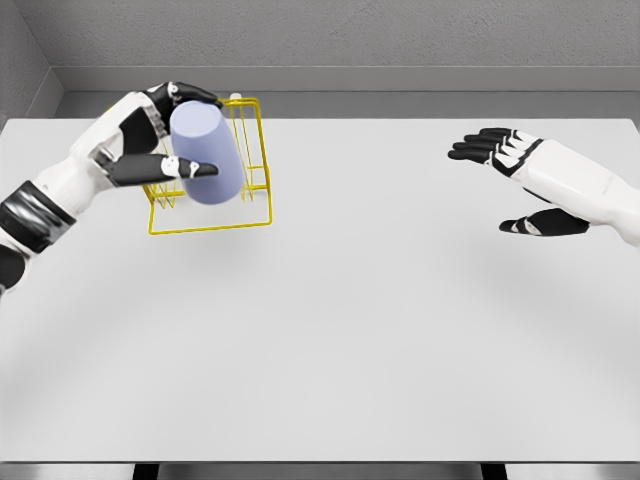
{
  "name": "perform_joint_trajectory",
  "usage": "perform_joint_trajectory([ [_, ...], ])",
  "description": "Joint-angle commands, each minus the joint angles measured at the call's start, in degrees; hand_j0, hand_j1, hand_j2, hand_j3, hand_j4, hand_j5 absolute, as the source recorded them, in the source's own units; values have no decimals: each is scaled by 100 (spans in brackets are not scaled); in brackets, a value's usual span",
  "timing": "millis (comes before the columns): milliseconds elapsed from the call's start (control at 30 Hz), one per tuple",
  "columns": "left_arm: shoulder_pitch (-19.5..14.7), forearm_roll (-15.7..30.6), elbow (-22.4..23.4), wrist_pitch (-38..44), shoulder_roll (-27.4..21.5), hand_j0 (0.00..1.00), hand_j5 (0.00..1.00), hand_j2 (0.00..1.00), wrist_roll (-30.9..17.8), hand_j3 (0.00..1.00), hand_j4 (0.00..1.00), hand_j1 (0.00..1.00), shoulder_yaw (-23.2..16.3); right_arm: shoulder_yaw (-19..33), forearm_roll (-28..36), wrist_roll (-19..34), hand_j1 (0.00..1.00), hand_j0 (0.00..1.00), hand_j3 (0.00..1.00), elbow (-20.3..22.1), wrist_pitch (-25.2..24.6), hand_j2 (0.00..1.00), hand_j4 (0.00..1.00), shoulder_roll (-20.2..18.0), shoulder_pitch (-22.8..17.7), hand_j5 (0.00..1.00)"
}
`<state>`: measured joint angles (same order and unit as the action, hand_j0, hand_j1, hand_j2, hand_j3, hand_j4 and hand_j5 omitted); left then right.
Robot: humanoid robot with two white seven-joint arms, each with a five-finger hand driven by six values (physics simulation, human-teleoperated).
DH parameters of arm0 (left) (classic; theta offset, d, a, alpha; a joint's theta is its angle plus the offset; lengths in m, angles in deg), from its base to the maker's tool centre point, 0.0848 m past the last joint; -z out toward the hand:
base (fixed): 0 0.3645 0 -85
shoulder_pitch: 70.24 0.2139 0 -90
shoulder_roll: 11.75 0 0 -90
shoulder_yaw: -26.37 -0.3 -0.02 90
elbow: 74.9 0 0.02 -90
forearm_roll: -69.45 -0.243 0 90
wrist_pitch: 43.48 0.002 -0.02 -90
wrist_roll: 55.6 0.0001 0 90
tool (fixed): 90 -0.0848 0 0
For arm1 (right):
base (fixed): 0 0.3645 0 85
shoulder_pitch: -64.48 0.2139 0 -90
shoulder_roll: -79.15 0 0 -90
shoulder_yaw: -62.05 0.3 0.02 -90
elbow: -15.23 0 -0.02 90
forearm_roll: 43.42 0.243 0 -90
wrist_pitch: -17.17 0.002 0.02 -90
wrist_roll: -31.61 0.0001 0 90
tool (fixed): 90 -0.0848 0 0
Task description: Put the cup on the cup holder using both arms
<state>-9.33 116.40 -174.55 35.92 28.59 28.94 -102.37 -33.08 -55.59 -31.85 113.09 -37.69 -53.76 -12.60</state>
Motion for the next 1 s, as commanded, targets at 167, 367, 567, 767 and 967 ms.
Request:
perform_joint_trajectory([
  [167,-141,33,218,6,131,60,60,60,1,60,60,60,7,3,31,0,100,100,100,5,-14,100,100,81,9,100],
  [367,-299,33,385,164,325,60,60,60,1,60,60,60,-11,3,31,0,100,100,100,-4,-14,100,100,81,9,100],
  [567,-369,33,517,217,474,61,61,61,1,61,61,61,-19,3,31,0,100,100,100,-4,-14,100,100,81,9,100],
  [767,-369,33,508,217,483,61,61,61,1,61,61,61,-37,3,31,0,100,100,100,-4,-14,100,100,72,9,100],
  [967,-413,25,517,296,597,62,62,62,1,62,62,62,-37,3,31,0,100,100,100,-4,-14,100,100,81,9,100],
])
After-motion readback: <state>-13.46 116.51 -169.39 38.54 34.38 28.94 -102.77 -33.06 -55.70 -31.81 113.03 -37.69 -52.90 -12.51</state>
